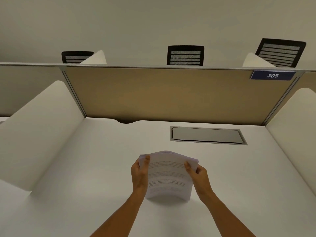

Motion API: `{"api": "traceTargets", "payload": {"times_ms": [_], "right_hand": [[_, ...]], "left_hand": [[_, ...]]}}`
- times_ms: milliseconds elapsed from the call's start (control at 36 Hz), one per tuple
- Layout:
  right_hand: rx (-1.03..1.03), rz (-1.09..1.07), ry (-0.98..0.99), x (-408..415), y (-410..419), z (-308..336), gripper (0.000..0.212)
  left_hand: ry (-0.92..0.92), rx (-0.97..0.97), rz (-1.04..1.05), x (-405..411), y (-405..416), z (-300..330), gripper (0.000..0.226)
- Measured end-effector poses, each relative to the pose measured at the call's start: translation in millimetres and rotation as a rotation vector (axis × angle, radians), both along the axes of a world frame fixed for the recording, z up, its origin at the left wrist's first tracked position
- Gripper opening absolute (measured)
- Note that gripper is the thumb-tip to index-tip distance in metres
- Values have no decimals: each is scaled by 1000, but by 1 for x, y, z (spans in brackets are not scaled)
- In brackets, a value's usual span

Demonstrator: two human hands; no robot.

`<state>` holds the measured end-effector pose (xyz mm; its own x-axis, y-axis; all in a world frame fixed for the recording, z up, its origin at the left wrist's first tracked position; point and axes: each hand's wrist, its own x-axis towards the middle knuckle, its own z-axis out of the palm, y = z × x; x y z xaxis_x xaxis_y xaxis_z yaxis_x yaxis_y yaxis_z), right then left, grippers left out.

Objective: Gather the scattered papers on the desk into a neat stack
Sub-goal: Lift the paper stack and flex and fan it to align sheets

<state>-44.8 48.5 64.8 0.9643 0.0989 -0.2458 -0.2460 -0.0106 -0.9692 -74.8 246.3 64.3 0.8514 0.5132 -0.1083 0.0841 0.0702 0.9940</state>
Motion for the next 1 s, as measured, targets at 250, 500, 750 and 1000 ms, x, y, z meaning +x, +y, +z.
{"api": "traceTargets", "payload": {"times_ms": [250,500,750,1000], "right_hand": [[-66,41,-28,1,-4,-6,32],[29,-92,-155,1,9,17,44],[-26,-177,-106,3,18,18,37],[-53,-172,-87,4,13,16,59]], "left_hand": [[59,55,101,3,-3,1,57],[24,136,123,5,0,-4,46],[-10,138,111,7,2,0,32],[-69,171,83,1,-2,2,34]]}}
